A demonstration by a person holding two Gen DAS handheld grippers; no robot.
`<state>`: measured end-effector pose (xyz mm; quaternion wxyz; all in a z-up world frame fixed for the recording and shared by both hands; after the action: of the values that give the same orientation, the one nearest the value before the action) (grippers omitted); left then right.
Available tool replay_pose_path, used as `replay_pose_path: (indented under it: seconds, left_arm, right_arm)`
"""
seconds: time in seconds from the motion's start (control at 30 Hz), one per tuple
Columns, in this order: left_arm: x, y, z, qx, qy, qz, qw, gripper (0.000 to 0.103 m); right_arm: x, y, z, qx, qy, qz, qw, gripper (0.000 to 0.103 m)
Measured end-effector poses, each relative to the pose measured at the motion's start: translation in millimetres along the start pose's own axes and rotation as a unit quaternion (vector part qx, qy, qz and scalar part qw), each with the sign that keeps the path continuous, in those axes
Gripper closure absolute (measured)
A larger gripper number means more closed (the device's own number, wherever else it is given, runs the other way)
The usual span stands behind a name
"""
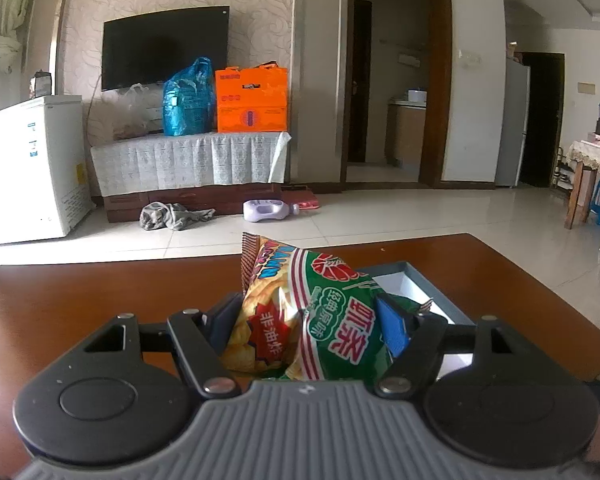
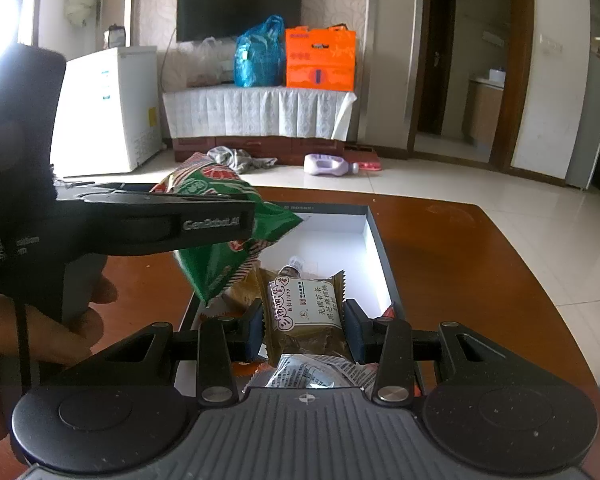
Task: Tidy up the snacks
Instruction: 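Lower the chip bag and pastry packet over the box and open the left tool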
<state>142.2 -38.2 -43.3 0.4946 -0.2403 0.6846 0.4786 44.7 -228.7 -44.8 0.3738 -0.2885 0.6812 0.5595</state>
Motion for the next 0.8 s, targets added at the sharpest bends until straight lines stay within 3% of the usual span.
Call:
replay_pose_path:
  seconds: [0.8]
  left_arm:
    - [-5,-18,-25,0.03,-0.014,0.004,0.9994,0.031]
  right_arm:
    - [4,-16,2,0.004,-0.016,0.018,1.0,0.061]
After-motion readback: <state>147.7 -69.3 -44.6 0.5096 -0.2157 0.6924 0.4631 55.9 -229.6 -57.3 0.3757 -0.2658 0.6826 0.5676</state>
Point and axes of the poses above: each gripper's, at about its wrist camera, not at the fingertips, and y roughly against the way its jaws point, z to its left, x to its underside, the point moved 5 cm from there along -y, roughly the way its jaws point, and after that the axes turned 3 degrees about y, right-handed, at the moved point
